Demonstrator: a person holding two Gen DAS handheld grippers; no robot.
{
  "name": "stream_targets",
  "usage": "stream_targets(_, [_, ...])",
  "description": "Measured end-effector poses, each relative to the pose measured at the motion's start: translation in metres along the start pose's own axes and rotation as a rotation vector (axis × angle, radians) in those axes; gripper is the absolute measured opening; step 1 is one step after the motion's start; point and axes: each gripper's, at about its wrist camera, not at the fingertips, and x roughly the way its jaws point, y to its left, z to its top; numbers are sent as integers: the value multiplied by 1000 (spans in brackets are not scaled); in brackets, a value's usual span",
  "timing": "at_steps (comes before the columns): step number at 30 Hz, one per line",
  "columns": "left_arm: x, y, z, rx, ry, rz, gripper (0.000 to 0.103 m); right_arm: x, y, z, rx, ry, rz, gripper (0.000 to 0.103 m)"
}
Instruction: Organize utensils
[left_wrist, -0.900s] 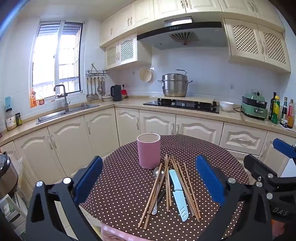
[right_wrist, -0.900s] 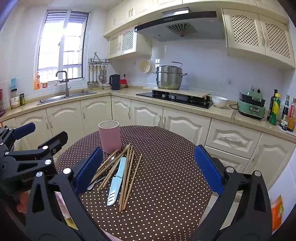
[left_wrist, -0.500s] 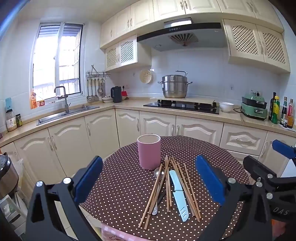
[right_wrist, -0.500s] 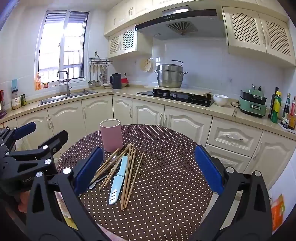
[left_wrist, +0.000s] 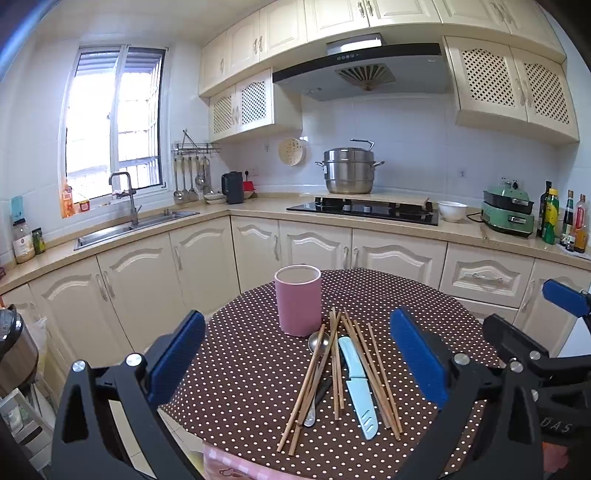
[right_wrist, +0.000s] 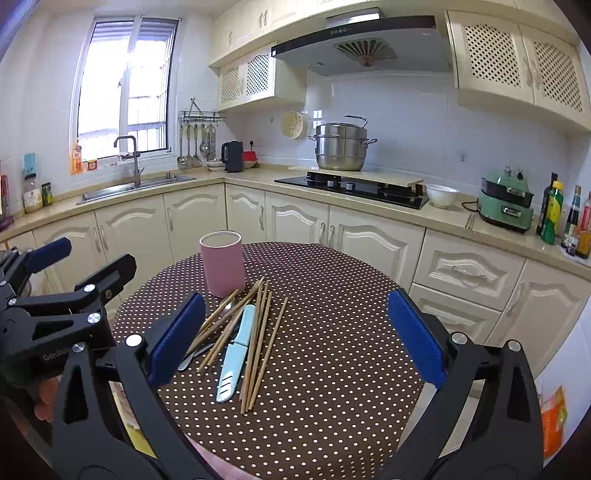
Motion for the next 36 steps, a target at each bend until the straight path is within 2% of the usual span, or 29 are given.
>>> stream_targets(36, [0, -6, -7, 0, 13, -23, 98, 0, -7, -3, 12, 11, 53, 97])
